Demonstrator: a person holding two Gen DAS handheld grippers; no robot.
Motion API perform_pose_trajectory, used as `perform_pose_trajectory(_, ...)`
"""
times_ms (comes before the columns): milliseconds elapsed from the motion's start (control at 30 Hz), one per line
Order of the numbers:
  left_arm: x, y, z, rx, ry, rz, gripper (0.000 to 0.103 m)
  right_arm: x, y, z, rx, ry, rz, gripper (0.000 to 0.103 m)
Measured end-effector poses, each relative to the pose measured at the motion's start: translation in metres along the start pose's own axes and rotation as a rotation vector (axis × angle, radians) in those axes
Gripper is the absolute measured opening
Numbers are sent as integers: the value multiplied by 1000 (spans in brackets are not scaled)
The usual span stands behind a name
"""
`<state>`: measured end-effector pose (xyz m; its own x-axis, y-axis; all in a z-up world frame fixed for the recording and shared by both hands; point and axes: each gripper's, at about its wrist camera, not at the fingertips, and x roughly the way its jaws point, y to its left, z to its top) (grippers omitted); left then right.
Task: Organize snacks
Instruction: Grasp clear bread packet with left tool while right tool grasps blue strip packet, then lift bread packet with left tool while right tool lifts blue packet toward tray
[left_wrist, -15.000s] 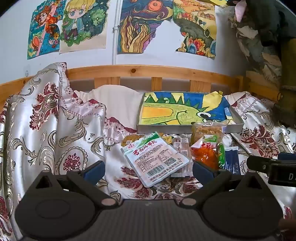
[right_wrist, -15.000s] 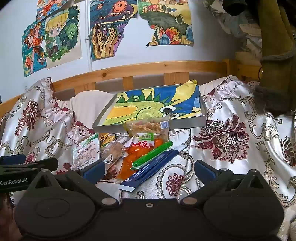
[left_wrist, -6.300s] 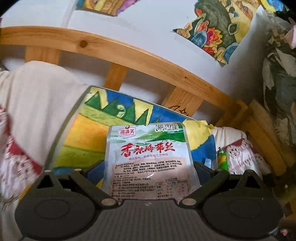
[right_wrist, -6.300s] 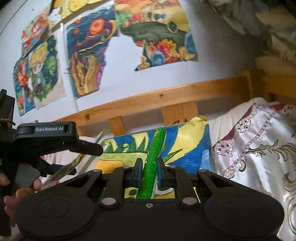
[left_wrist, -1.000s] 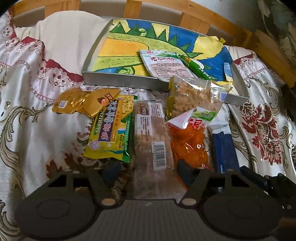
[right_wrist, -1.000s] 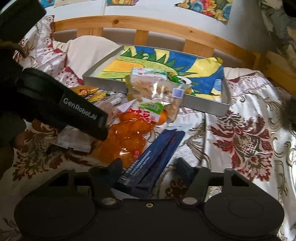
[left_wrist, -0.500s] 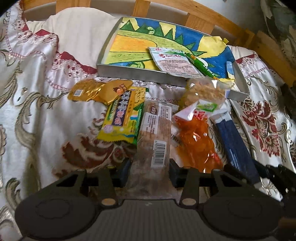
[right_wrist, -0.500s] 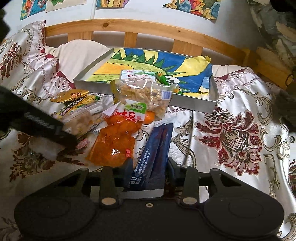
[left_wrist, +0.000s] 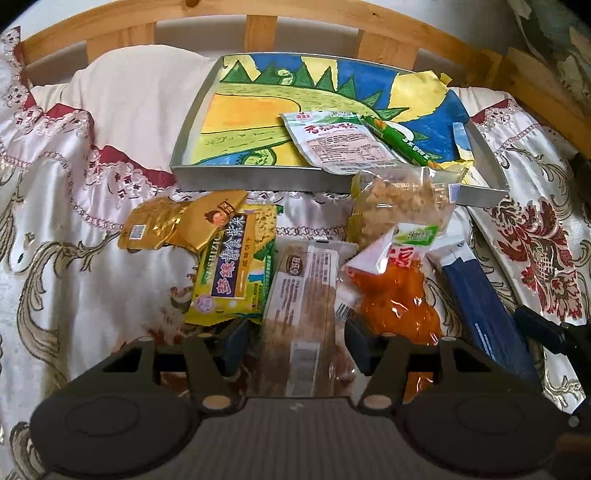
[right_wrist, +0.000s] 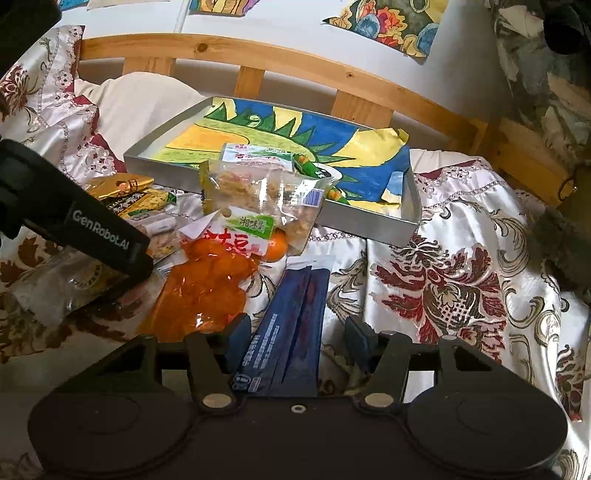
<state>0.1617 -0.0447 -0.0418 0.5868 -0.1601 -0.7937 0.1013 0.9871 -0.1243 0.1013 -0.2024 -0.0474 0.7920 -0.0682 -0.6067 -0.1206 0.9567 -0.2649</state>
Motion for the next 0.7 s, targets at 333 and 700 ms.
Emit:
perform_pose_trajectory(333, -8, -11, -12, -2, 30, -13, 40, 3, 4, -2, -46, 18, 3, 42)
perform_pose_trajectory(700, -28, -6, -23, -69, 22, -44, 40, -7, -5, -3, 6, 8, 50, 33)
